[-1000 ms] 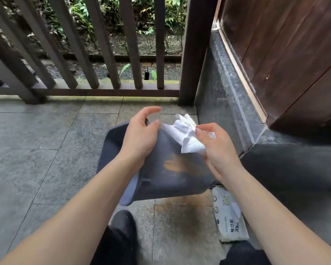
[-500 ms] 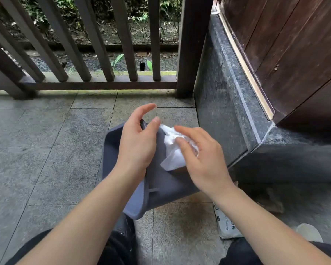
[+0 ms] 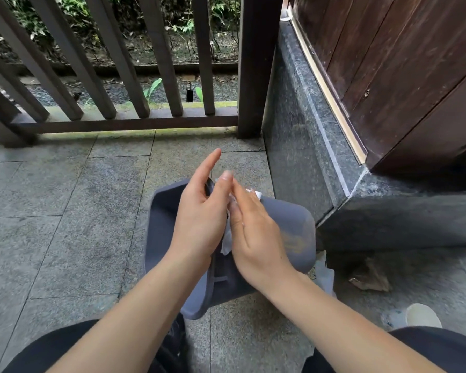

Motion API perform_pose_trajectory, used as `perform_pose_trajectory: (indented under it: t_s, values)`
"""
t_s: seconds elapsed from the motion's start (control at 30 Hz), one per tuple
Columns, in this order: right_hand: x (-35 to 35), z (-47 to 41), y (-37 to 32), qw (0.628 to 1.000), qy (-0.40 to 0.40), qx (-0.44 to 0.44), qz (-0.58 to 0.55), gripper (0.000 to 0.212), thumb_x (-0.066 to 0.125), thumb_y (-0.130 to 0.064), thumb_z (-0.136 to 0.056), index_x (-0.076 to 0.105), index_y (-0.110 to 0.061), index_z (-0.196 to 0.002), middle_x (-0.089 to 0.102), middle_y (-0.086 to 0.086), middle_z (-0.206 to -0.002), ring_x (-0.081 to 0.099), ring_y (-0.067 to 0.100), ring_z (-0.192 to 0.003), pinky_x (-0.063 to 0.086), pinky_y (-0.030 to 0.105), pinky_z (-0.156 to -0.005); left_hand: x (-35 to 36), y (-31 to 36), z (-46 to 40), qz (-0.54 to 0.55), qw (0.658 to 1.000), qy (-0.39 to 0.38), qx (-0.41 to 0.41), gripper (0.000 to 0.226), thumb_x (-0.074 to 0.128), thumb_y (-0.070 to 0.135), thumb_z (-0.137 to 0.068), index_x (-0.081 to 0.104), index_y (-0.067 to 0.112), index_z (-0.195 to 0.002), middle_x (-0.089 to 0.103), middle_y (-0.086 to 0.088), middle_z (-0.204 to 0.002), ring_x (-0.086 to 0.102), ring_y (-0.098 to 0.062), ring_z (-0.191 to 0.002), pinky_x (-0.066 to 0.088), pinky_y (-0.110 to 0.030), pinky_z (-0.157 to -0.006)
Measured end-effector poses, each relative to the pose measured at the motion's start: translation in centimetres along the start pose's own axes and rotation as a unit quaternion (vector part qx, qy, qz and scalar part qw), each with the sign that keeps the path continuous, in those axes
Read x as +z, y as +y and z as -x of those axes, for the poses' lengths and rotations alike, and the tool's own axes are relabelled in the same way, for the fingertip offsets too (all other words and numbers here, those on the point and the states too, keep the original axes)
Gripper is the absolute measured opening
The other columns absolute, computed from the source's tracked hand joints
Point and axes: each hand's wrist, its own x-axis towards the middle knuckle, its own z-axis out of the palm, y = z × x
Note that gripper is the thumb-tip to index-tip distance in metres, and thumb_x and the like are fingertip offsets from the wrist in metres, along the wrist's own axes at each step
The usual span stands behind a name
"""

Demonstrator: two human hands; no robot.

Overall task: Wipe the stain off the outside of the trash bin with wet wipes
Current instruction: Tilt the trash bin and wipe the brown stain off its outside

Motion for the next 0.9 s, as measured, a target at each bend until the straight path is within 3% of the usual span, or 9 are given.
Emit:
perform_pose_trajectory:
  t_s: [0.17,0.27,0.37,0.47,0.53,0.63,0.7,0.77,0.9]
  values:
    - [1.1,0.5,-0.8,0.999,0.05,-0.018,-0.002,0.037,0.039,-0.014,-0.105,0.054,-0.007,-0.137,0.066,0.007,-0.128,0.058,0.02,-0.12,0.046,0.039,-0.101,0.2,-0.3,0.1,0.124,0.983,-0.072,-0.11,0.052,0.063,0.049,-0.095,0.05,0.053,-0.145,0.054,0.043,-0.113,0.051,0.032,-0.099,0.043,-0.011,-0.09]
    - [1.5,0.8,-1.1,0.999,0.041,-0.016,0.002,0.036,0.039,-0.016,-0.1,0.057,-0.004,-0.13,0.068,0.01,-0.12,0.06,0.025,-0.113,0.046,0.036,-0.094,0.5,-0.6,0.3,0.137,0.979,-0.062,-0.134,0.047,0.06,0.049,-0.097,0.049,0.057,-0.141,0.051,0.04,-0.11,0.054,0.022,-0.103,0.046,-0.012,-0.087]
    - [1.6,0.8,-1.3,1.0,0.022,0.003,-0.008,0.031,0.044,-0.01,-0.097,0.059,-0.006,-0.124,0.069,0.009,-0.114,0.061,0.028,-0.108,0.047,0.036,-0.087,0.8,-0.9,0.3,0.127,0.984,-0.022,-0.126,0.041,0.053,0.045,-0.103,0.05,0.047,-0.144,0.052,0.034,-0.119,0.054,0.027,-0.096,0.045,-0.005,-0.082]
    - [1.5,1.1,-1.4,1.0,-0.007,0.01,-0.021,0.032,0.042,-0.01,-0.102,0.054,-0.01,-0.132,0.068,0.006,-0.122,0.06,0.025,-0.115,0.046,0.038,-0.093,0.7,-0.8,0.1,0.114,0.983,0.018,-0.145,0.038,0.047,0.047,-0.105,0.057,0.037,-0.141,0.057,0.022,-0.131,0.055,0.014,-0.112,0.044,-0.015,-0.097]
    - [1.4,1.3,-1.6,0.999,-0.027,0.001,-0.022,0.04,0.039,-0.016,-0.106,0.046,-0.014,-0.145,0.064,0.003,-0.135,0.055,0.019,-0.126,0.043,0.032,-0.1,0.1,-0.5,-0.3,0.131,0.972,0.037,-0.189,0.035,0.046,0.05,-0.105,0.065,0.035,-0.131,0.068,0.009,-0.11,0.067,-0.006,-0.101,0.054,-0.027,-0.091]
    - [1.5,1.7,-1.7,0.998,-0.063,-0.007,-0.018,0.048,0.035,-0.02,-0.105,0.036,-0.016,-0.153,0.058,0.004,-0.143,0.052,0.018,-0.132,0.042,0.028,-0.104,-0.7,-0.6,-0.9,0.142,0.959,0.074,-0.234,0.028,0.047,0.042,-0.107,0.072,0.033,-0.117,0.058,0.008,-0.06,0.058,-0.009,-0.06,0.051,-0.024,-0.057]
    - [1.6,1.7,-1.4,0.997,-0.075,-0.008,-0.008,0.05,0.035,-0.021,-0.104,0.036,-0.015,-0.154,0.058,0.007,-0.144,0.052,0.02,-0.13,0.041,0.026,-0.102,-0.9,-0.9,-1.0,0.139,0.959,0.094,-0.231,0.025,0.05,0.032,-0.107,0.074,0.028,-0.114,0.054,0.007,-0.056,0.053,-0.007,-0.049,0.046,-0.019,-0.048]
    - [1.8,1.7,-1.3,0.997,-0.073,-0.01,0.0,0.051,0.035,-0.022,-0.104,0.035,-0.015,-0.154,0.057,0.008,-0.146,0.051,0.021,-0.132,0.039,0.024,-0.103,-0.9,-1.1,-1.0,0.141,0.959,0.107,-0.223,0.021,0.053,0.029,-0.106,0.074,0.025,-0.111,0.055,0.002,-0.066,0.052,-0.007,-0.048,0.045,-0.017,-0.045]
    - [3.3,2.3,-1.8,0.997,-0.069,0.017,-0.02,0.054,0.028,-0.028,-0.105,0.025,-0.02,-0.158,0.046,0.011,-0.156,0.041,0.028,-0.146,0.038,0.045,-0.114,-1.0,-1.3,-1.1,0.123,0.964,0.13,-0.198,0.024,0.057,0.039,-0.104,0.072,0.022,-0.096,0.049,0.01,-0.056,0.049,-0.007,-0.054,0.045,-0.018,-0.048]
